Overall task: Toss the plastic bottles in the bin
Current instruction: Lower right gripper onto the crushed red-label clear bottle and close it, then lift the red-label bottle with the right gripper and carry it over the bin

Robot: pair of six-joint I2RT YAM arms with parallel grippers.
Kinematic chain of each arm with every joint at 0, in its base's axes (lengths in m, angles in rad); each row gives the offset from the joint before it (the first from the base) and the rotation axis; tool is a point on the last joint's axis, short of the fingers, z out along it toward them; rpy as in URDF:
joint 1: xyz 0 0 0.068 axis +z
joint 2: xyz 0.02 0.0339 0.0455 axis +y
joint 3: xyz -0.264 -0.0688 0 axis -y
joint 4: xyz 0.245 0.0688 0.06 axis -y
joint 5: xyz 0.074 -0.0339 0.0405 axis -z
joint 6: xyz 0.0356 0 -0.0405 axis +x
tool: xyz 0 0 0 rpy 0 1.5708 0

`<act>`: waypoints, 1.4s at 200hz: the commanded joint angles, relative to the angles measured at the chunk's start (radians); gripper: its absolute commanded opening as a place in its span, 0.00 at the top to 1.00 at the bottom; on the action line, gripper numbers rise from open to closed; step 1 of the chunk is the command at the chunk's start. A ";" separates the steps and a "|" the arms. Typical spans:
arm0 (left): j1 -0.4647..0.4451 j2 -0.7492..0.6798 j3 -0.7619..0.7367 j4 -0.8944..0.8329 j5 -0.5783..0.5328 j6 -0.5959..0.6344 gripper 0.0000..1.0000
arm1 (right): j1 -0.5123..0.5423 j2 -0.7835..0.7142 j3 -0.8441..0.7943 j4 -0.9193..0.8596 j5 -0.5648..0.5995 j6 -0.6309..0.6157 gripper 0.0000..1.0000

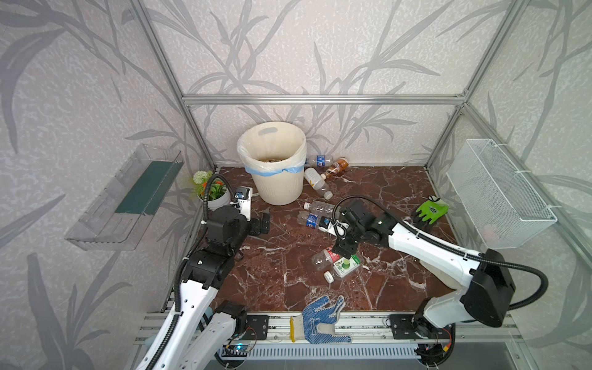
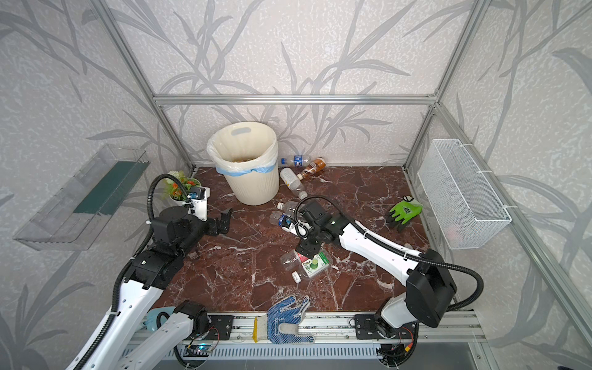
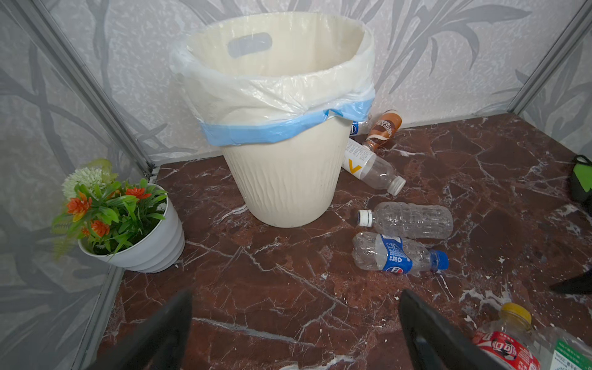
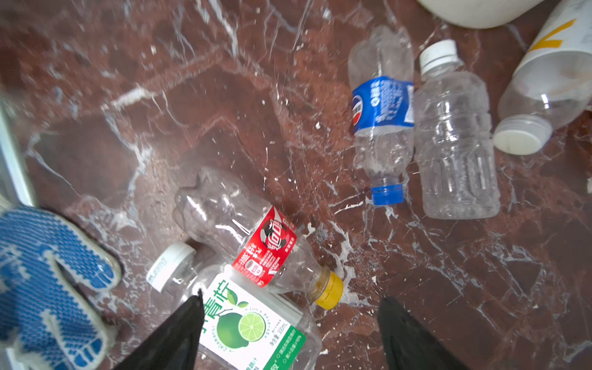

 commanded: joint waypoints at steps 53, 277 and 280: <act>0.008 0.023 -0.012 0.028 -0.027 -0.062 0.01 | 0.082 0.252 0.112 -0.075 0.186 -0.177 0.15; 0.020 0.031 -0.011 0.028 -0.038 -0.056 0.01 | 0.082 0.363 0.102 0.209 0.116 -0.184 0.44; 0.020 0.031 -0.012 0.029 -0.038 -0.057 0.01 | 0.081 0.358 0.100 0.214 0.115 -0.181 0.44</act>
